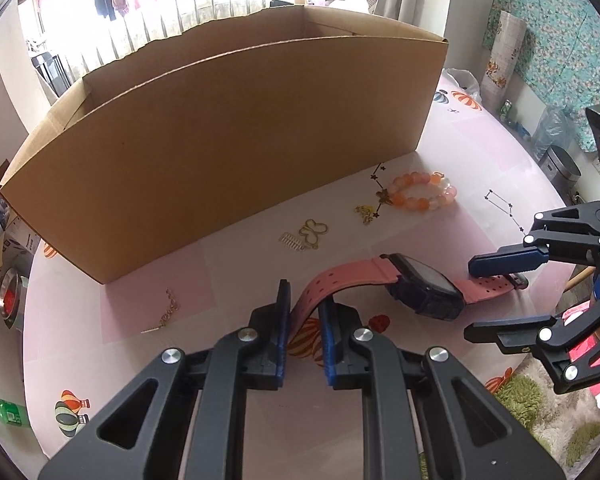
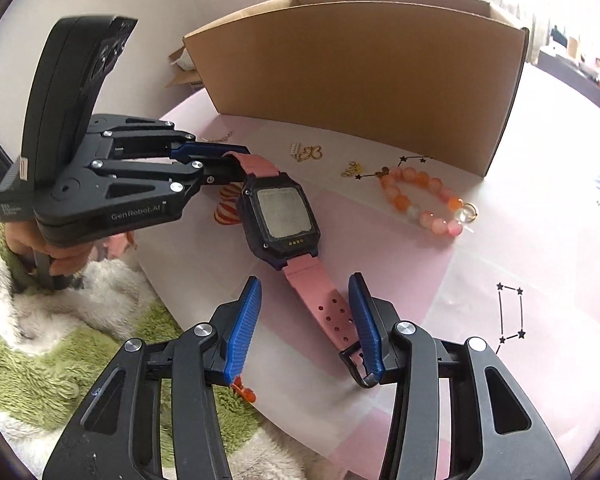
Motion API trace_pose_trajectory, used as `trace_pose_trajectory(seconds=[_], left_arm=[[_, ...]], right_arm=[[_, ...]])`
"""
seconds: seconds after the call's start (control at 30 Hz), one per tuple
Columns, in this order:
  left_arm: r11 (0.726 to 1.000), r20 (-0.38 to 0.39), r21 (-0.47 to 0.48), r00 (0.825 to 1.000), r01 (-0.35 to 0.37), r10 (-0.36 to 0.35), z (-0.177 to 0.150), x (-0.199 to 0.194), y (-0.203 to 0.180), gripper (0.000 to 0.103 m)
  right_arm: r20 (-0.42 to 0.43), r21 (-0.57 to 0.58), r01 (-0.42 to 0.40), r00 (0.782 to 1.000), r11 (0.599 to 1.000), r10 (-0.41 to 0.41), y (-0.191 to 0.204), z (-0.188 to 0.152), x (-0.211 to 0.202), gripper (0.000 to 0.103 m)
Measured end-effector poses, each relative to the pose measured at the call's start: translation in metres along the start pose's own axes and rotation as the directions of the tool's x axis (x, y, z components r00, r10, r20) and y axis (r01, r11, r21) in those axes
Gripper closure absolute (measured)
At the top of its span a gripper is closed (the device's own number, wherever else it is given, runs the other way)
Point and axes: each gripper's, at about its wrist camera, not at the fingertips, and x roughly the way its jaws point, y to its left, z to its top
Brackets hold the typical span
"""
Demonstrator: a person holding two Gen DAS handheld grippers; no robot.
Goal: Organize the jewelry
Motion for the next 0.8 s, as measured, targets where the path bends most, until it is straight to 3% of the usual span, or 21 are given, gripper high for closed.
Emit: trace_pose_trajectory(seconds=[0.17, 0.47, 0.8], left_arm=[[1.0, -0.009, -0.009, 1.0, -0.006, 0.006, 0.0, 0.0, 0.002, 0.09], [1.0, -0.022, 0.0, 1.0, -0.016, 0.016, -0.002, 0.002, 0.002, 0.09], [1.0, 0.047, 0.006, 0.999, 0.013, -0.013, -0.007, -0.007, -0.002, 0.093]], right_arm=[[0.014, -0.026, 0.086, 0.996, 0.996, -0.085, 0.003, -0.006, -0.002, 0.076], [0.041, 0.097, 0.137, 0.989, 0.986, -0.142, -0.015, -0.013, -0.011, 0.085], [0.1, 0.297, 0.19, 0.969, 0.936, -0.228, -0.034, -0.012, -0.029, 0.101]])
